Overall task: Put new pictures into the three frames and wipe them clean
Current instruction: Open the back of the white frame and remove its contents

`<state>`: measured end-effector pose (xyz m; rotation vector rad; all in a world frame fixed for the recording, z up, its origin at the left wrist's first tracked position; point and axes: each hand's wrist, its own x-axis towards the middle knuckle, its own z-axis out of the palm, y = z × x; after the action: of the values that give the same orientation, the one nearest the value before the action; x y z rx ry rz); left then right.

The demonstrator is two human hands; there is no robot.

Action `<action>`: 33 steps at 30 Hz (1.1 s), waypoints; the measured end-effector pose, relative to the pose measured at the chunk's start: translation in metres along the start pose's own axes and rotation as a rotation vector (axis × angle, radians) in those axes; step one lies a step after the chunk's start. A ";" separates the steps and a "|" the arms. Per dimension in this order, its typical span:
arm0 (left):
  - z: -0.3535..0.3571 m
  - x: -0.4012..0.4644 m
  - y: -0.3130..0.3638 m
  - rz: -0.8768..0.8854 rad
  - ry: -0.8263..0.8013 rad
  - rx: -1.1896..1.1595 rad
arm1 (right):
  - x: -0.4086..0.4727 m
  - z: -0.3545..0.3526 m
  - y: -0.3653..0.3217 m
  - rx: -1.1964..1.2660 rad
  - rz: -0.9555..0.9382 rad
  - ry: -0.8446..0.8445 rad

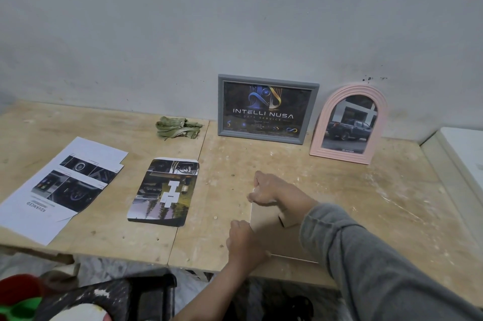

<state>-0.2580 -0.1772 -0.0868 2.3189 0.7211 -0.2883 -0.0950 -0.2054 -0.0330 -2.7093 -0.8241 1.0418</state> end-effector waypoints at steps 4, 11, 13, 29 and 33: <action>0.000 0.009 -0.003 -0.065 -0.049 -0.010 | -0.025 0.039 0.025 0.165 -0.148 0.482; -0.007 0.026 -0.008 -0.056 -0.078 -0.113 | -0.087 0.115 0.111 0.475 0.286 0.966; -0.011 0.029 -0.007 -0.032 -0.028 -0.182 | -0.098 0.121 0.122 0.590 0.411 0.861; -0.035 0.043 0.049 -0.111 -0.001 -0.671 | -0.117 0.074 0.139 1.056 0.474 0.700; -0.019 0.039 0.089 -0.032 0.024 -0.625 | -0.128 0.059 0.173 1.062 0.538 0.759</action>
<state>-0.1750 -0.2030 -0.0387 1.7206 0.7346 -0.0355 -0.1353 -0.4236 -0.0545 -2.0349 0.4938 0.2372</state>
